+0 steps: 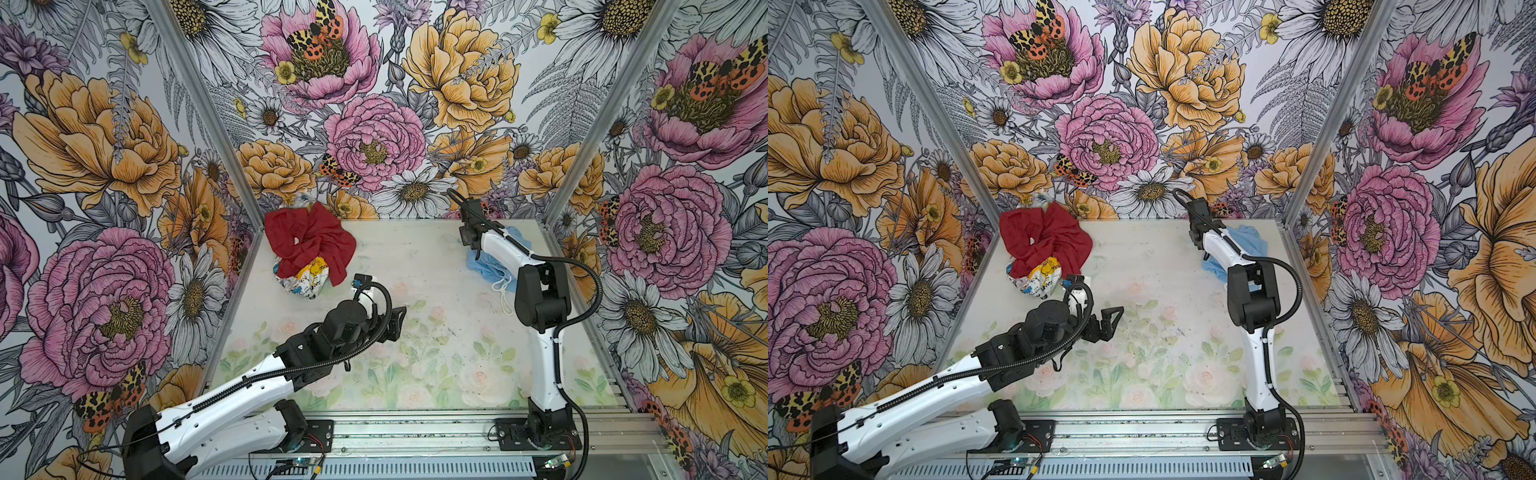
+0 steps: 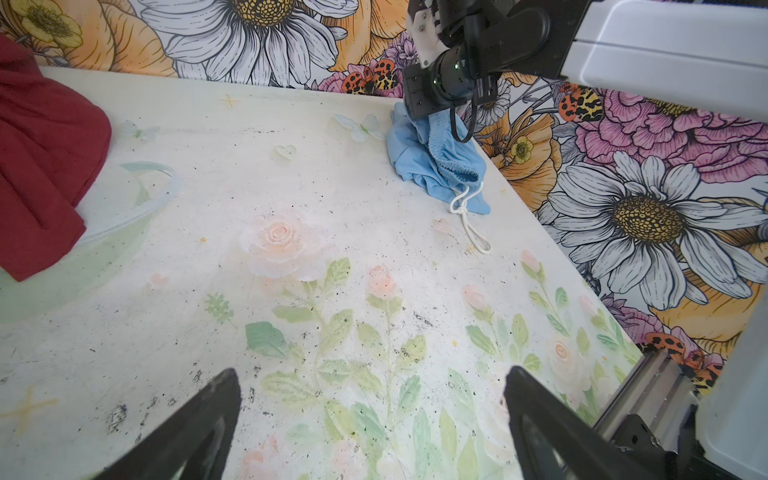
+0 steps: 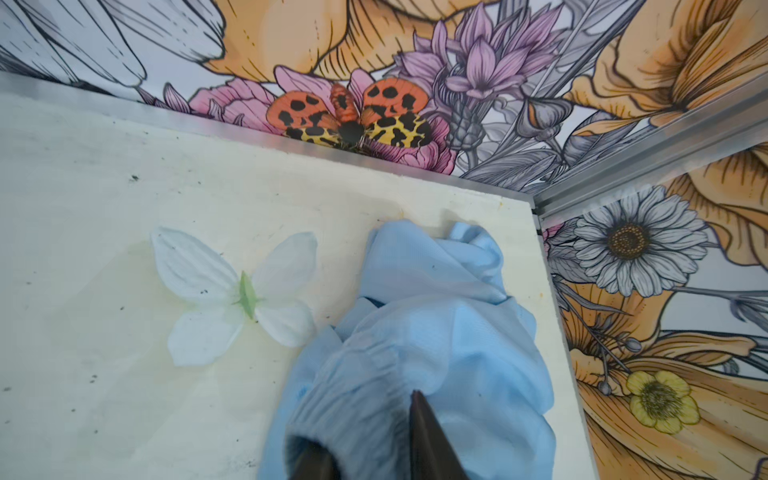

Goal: Pick out a specific cloth from the pile

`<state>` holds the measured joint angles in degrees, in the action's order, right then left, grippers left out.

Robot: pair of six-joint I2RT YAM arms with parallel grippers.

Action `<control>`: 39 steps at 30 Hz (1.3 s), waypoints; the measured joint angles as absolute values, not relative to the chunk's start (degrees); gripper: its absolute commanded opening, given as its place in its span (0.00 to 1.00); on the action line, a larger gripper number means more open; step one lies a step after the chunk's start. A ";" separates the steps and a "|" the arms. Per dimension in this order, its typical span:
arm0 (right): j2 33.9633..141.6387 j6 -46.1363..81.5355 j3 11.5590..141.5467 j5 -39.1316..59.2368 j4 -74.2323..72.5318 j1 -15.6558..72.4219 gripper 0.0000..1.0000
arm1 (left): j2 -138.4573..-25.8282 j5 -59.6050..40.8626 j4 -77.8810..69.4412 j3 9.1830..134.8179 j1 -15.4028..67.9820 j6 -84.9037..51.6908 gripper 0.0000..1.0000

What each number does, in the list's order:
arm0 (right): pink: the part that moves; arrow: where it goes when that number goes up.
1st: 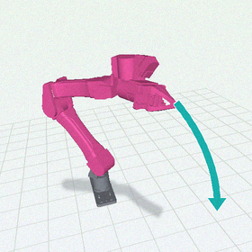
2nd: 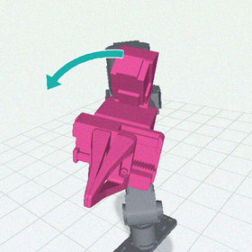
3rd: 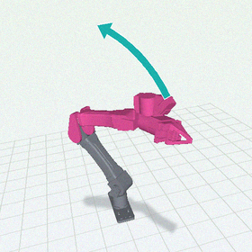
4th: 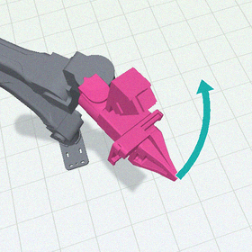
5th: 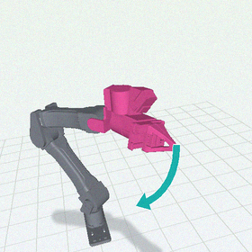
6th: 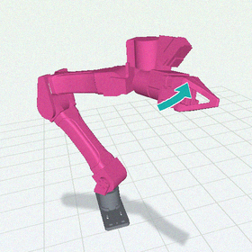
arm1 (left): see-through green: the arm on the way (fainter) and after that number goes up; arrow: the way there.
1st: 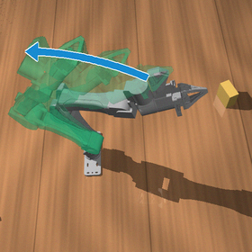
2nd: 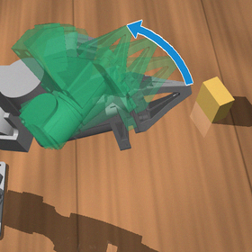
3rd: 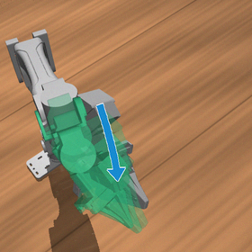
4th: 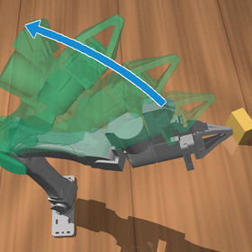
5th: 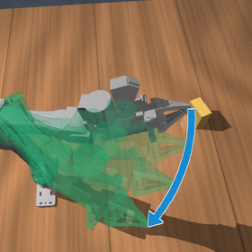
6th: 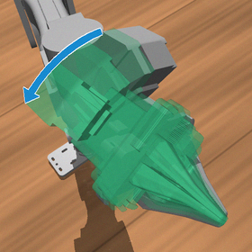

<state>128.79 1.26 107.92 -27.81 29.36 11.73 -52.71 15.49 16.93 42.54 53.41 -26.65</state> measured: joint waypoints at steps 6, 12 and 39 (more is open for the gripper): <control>123.37 3.75 99.63 -21.80 31.27 8.73 0.95 | -53.47 15.64 16.88 43.53 54.70 -26.65 0.99; 106.80 5.69 89.71 -17.96 31.90 6.35 1.00 | -54.24 15.68 16.88 43.53 55.66 -26.87 0.99; 138.96 12.62 127.00 -3.86 56.51 -0.71 0.99 | -54.50 15.86 16.25 43.48 54.63 -26.09 0.99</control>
<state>138.96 12.62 127.00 -3.86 56.51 -0.71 -54.50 15.86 16.25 43.48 54.63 -26.09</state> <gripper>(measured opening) 0.995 0.990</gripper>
